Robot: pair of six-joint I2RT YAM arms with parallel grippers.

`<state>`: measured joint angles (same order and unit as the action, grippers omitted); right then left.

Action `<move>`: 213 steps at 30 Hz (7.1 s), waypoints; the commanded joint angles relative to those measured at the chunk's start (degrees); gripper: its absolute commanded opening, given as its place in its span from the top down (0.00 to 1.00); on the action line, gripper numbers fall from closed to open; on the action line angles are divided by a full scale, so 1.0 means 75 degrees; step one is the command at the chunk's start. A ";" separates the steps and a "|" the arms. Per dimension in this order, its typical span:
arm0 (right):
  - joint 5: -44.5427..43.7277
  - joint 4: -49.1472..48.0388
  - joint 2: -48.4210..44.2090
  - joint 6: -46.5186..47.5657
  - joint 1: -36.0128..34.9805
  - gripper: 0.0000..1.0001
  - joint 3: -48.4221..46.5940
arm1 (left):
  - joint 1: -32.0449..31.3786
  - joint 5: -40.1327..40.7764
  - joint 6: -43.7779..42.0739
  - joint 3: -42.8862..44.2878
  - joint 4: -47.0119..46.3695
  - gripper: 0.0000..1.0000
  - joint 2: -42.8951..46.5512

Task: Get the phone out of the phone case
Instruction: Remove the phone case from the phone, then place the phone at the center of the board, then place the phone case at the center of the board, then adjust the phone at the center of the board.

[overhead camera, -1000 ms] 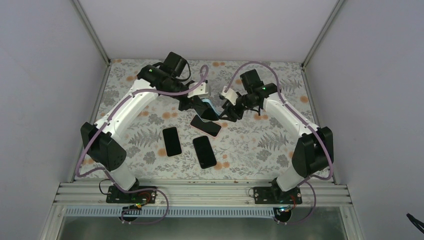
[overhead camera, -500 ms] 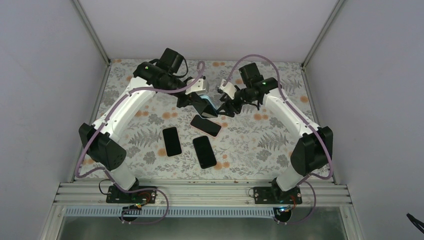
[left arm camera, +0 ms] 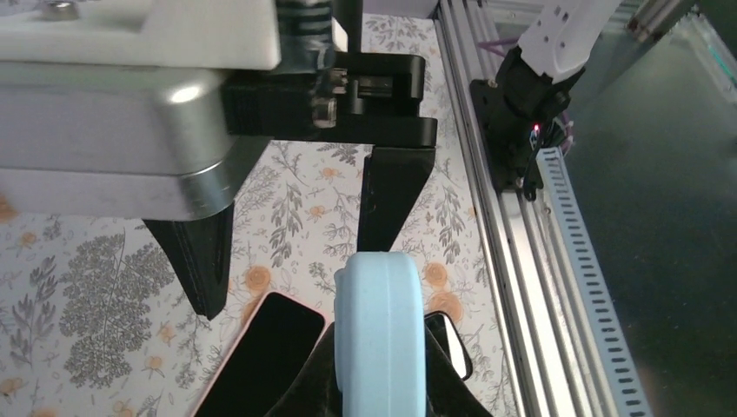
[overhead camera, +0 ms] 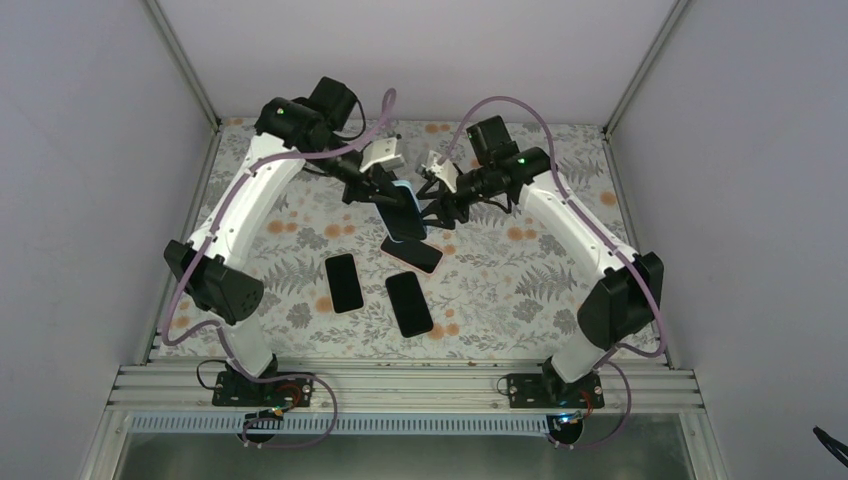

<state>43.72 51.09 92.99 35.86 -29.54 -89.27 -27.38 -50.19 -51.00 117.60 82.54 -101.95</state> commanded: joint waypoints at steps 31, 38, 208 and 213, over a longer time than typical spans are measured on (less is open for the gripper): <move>0.2174 -0.3178 -0.0276 -0.4070 0.2154 0.97 -0.0213 | 0.0713 0.3349 0.1638 -0.1892 -0.6493 0.05 0.2897; -0.0001 -0.4406 0.0541 -0.6372 0.2061 0.97 -0.1099 | -0.1018 0.7259 0.1196 -0.5572 -1.1387 0.03 0.2943; -0.6390 -0.0384 0.0487 -0.0632 0.6177 0.00 0.1793 | 0.3322 0.7005 -0.2558 -1.0756 -0.6455 0.00 0.5176; -0.6510 0.0049 -0.0814 -0.0132 0.5459 0.00 0.2128 | 0.3332 0.5414 -0.2406 -0.8133 -0.3604 0.00 0.5016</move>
<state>-2.59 49.71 92.31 30.09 15.75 -75.53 -2.50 4.95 -72.40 43.68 30.65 -63.53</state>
